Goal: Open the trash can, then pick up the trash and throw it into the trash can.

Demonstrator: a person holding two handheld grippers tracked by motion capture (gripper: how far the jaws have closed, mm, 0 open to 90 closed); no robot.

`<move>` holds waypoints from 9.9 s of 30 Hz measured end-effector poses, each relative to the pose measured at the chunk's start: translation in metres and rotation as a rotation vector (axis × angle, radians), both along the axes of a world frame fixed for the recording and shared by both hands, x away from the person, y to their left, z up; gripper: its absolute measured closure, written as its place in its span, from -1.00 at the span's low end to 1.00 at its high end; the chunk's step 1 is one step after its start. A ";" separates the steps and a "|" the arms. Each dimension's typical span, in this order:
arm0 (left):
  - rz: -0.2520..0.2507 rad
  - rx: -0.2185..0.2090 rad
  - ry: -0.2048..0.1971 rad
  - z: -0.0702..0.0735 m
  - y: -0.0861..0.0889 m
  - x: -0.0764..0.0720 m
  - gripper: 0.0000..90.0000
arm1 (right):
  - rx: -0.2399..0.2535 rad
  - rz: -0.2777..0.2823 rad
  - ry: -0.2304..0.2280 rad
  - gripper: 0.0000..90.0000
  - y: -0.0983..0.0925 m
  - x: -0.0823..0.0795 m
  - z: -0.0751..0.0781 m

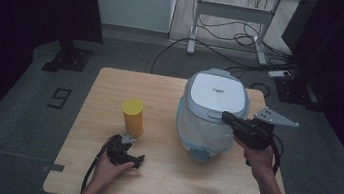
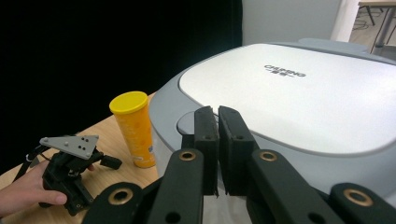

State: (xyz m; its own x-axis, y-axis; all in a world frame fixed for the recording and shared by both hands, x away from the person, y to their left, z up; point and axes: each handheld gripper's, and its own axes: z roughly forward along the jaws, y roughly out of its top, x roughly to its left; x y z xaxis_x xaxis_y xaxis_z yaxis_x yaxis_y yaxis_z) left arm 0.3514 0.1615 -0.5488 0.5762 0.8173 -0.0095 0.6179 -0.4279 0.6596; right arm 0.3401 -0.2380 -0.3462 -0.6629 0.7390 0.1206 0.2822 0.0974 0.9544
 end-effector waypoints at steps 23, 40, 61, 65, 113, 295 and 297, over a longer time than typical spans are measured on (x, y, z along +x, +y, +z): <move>0.000 0.000 0.000 0.000 0.000 0.000 -0.98 | 0.000 0.016 0.018 0.99 0.012 0.010 -0.003; 0.000 0.000 0.000 0.000 0.000 0.000 -0.98 | -0.012 0.002 -0.003 0.99 0.011 0.007 -0.002; 0.003 -0.001 0.000 0.000 0.000 -0.001 -0.98 | 0.016 -0.061 -0.011 0.42 -0.040 -0.037 -0.053; 0.004 -0.002 -0.001 0.000 0.000 -0.001 -0.98 | -0.007 -0.083 0.028 0.24 -0.043 -0.037 -0.084; -0.009 -0.002 -0.002 0.000 -0.001 -0.004 -0.96 | -0.137 -0.166 0.303 -0.10 -0.051 -0.023 -0.175; -0.265 -0.382 -0.408 0.237 -0.066 0.023 -0.49 | -0.256 -0.143 0.337 -0.18 -0.042 -0.016 -0.205; -0.269 -0.376 -0.408 0.239 -0.071 0.024 -0.49 | -0.261 -0.147 0.333 -0.18 -0.041 -0.017 -0.205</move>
